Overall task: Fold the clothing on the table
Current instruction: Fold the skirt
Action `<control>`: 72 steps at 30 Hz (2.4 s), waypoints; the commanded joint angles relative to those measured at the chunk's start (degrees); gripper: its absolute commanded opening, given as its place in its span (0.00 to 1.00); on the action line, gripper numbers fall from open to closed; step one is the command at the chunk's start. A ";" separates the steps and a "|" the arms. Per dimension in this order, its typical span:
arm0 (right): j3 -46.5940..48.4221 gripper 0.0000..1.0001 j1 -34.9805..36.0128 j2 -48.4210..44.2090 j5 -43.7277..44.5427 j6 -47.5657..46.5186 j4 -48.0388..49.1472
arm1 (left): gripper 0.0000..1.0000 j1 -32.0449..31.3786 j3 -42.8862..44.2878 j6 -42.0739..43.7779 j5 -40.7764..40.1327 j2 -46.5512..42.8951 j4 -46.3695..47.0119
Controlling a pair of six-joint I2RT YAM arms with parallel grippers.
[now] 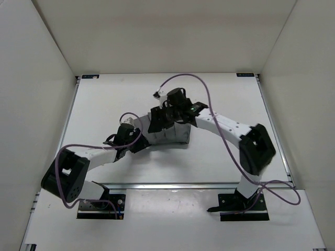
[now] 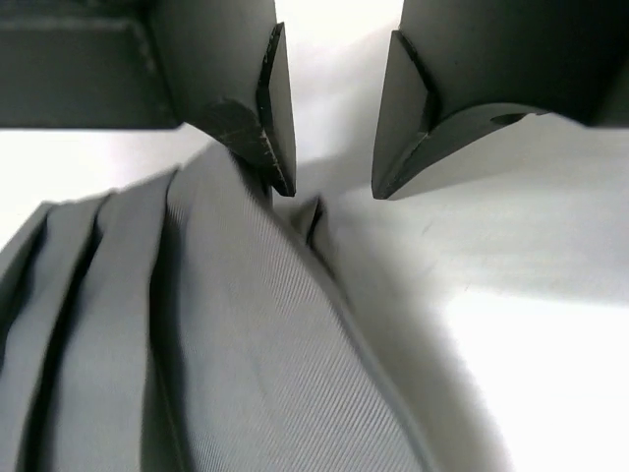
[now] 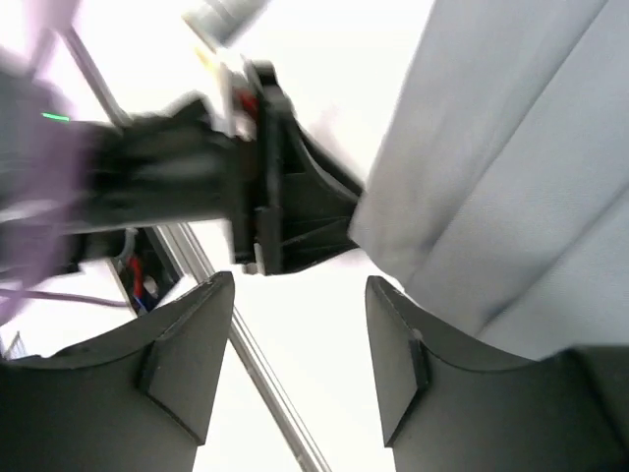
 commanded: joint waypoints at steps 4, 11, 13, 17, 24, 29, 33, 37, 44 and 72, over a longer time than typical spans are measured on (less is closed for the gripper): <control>-11.95 0.13 -6.03 -15.57 1.67 2.85 12.30 | 0.47 2.85 -3.82 2.19 1.80 -10.23 -6.28; -30.58 0.00 -16.76 -9.81 -23.10 14.53 41.56 | 0.48 5.49 -6.28 2.81 1.36 -27.19 -15.67; -31.82 0.01 -17.65 -5.33 -25.75 20.84 50.59 | 0.46 6.90 -5.67 3.34 1.10 -31.67 -18.22; -30.87 0.00 -17.04 4.43 -25.16 27.46 52.67 | 0.45 8.92 -5.22 4.66 2.06 -33.27 -20.70; -21.91 0.00 -14.23 3.85 -8.74 15.97 30.35 | 0.45 9.01 -6.98 4.57 3.38 -34.94 -20.17; -21.46 0.00 -11.77 -4.76 -7.05 15.86 31.55 | 0.45 9.63 -7.33 5.10 2.76 -35.73 -20.61; -20.58 0.00 -10.09 -3.38 -11.34 17.98 35.51 | 0.46 9.80 -7.60 4.92 3.55 -35.38 -20.26; -17.07 0.00 -8.69 5.05 -17.06 20.00 37.71 | 0.46 9.89 -6.98 5.10 3.12 -36.43 -21.05; -6.80 0.00 -6.14 14.55 -11.81 13.51 26.50 | 0.46 10.94 -7.59 6.06 3.47 -36.78 -22.27; -19.62 0.64 -19.41 -21.30 10.00 -1.35 6.51 | 0.99 6.64 -0.04 17.84 15.16 -34.06 -29.05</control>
